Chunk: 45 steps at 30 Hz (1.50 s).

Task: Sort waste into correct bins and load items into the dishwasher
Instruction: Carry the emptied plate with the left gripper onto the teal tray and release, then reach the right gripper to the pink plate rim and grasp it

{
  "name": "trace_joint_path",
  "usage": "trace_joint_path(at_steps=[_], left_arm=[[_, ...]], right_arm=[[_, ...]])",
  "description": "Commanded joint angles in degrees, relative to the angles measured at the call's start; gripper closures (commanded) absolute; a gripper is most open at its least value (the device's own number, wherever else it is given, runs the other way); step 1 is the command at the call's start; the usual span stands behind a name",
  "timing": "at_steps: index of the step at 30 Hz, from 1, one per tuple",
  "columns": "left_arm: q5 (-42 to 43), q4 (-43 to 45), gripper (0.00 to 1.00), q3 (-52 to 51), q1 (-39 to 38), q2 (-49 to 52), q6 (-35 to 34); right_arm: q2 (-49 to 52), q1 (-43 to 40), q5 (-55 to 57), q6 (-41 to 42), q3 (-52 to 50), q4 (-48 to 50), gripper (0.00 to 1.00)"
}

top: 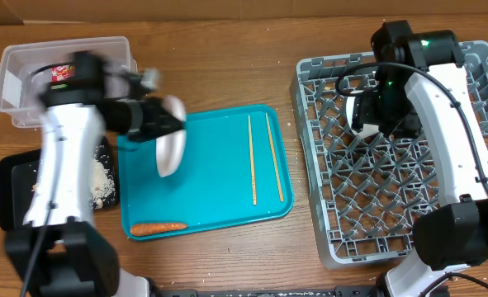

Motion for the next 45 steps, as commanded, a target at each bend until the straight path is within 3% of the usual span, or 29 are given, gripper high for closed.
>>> trace_joint_path(at_steps=[1,7,12,13,16,20,29,35,39,45], left_arm=[[-19.2,4.9,0.96,1.2,-14.1,2.0,-12.8],[-33.7,10.4,0.96,1.2,-28.9,9.1,-22.6],[-35.4,11.3,0.96,1.2,-32.4,12.3,-24.2],[-35.3,11.4,0.94,1.2,-32.4,12.3,-24.2],[-34.9,10.8,0.67,2.1,-32.0,12.2,-23.9],[-35.0,2.8,0.6,7.2,-30.4,12.2,-23.8],[-46.8,-19.2,0.58,22.1,-21.4,10.0,-26.2],[-47.7,-22.3,0.52,22.5,-10.1,4.2,-29.0],[-45.5,-22.4,0.48,22.5,-1.0,0.9,-29.8],[-43.8,-22.5,0.18,22.5,11.2,-0.6,-29.8]], right_arm=[[-0.4,-0.4,-0.5,-0.1,0.3,0.1,0.25],[-0.4,-0.4,-0.5,-0.2,0.3,0.0,0.24],[-0.4,-0.4,-0.5,-0.2,0.3,0.0,0.24],[-0.4,-0.4,-0.5,-0.2,0.3,0.0,0.23],[-0.4,-0.4,-0.5,-0.2,0.3,0.0,0.23],[-0.4,-0.4,-0.5,-0.2,0.3,0.0,0.23],[-0.4,-0.4,-4.4,-3.4,0.9,1.4,0.2],[-0.4,1.6,-27.1,-11.0,7.2,8.8,0.19],[-0.3,6.1,-29.4,-11.0,8.1,17.9,0.13],[3.7,17.6,-25.5,-8.8,7.9,25.6,0.13]])
